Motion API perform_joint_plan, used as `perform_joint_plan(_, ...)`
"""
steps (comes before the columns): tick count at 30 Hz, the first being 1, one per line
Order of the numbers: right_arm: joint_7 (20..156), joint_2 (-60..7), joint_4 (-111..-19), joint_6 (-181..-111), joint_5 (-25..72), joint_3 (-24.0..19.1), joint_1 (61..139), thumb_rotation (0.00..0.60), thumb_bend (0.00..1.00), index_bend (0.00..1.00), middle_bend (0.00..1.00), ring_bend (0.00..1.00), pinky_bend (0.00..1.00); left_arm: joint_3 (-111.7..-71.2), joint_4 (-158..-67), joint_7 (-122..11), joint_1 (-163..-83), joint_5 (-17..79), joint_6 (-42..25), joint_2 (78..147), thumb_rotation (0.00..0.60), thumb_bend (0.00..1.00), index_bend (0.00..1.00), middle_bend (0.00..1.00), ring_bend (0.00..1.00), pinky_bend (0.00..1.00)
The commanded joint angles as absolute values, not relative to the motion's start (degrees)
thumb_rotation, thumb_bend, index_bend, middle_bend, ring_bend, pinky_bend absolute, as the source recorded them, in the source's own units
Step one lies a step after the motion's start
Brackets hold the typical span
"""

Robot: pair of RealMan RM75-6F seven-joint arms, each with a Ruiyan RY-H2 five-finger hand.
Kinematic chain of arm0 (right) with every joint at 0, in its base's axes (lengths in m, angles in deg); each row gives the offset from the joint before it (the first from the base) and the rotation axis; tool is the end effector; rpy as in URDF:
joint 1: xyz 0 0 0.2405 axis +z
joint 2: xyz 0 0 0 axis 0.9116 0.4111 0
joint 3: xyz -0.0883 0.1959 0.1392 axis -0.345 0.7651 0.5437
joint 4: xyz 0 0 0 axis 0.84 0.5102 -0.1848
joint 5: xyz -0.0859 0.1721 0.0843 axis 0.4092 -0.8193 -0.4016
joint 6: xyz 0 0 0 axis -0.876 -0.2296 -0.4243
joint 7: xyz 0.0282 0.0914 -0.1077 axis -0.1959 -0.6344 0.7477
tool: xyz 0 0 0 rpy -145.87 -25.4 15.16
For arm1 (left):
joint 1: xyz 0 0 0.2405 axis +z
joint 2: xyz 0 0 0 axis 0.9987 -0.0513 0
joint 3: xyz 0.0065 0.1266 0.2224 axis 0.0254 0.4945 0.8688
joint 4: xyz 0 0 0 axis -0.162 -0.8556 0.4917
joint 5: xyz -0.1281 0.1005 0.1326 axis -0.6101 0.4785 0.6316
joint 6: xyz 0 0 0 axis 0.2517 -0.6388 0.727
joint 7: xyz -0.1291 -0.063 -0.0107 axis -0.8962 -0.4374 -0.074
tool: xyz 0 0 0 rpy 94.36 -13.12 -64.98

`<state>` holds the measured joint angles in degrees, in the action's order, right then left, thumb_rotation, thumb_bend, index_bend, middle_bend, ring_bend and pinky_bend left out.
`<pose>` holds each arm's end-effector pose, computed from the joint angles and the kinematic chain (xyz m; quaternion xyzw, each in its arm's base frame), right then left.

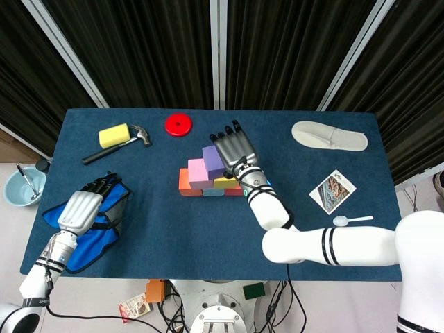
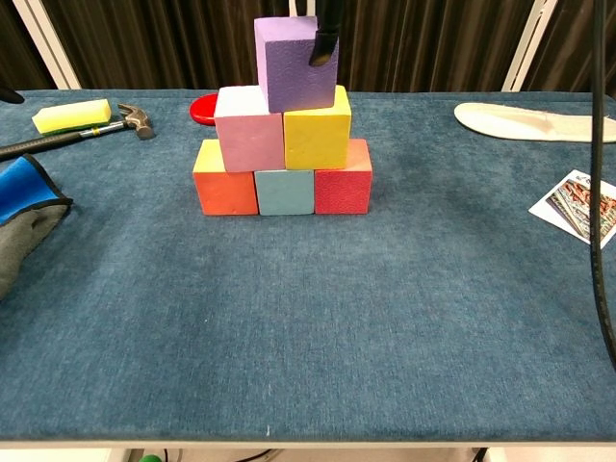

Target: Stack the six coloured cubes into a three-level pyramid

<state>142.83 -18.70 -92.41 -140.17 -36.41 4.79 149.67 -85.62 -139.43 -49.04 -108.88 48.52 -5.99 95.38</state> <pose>0.0570 -0.3863 0.0382 0.7850 -0.3288 0.2842 0.4415 -0.2470 0.2510 0.1000 -0.6909 -0.4138 -0.3590 0.4717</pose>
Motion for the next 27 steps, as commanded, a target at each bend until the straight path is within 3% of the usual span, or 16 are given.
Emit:
perform_joint_plan(1, 141.0, -17.1, -93.9, -137.9, -34.8, 5.0, 148.7, 0.6, 0.14, 0.11, 0.14, 0.06, 0.0, -85.6, -139.4, -48.3, -108.8, 48.4, -5.8, 95.4, 0.467, 0.19, 0.1, 0.04, 0.1, 0.23)
perform_joint_plan(8, 135.4, -13.5, -94.9, -132.5, -23.9, 3.4, 144.6, 0.6, 0.03, 0.13, 0.15, 0.05, 0.0, -85.7, -139.8, -49.1, -108.6, 48.2, -5.8, 95.2, 0.464, 0.19, 0.1, 0.04, 0.1, 0.23)
perform_joint_plan(15, 131.3, -12.4, -90.5, -126.8, -13.4, 0.8, 142.4, 0.6, 0.03, 0.24, 0.18, 0.04, 0.0, -85.7, -139.4, -50.6, -108.6, 48.3, -6.2, 95.1, 0.476, 0.19, 0.1, 0.04, 0.1, 0.23)
perform_joint_plan(27, 124.6, -14.2, -84.5, -121.4, -5.6, -1.2, 142.6, 0.6, 0.04, 0.24, 0.18, 0.02, 0.0, -85.9, -139.2, -51.6, -108.9, 48.1, -7.0, 95.0, 0.467, 0.19, 0.1, 0.04, 0.1, 0.23)
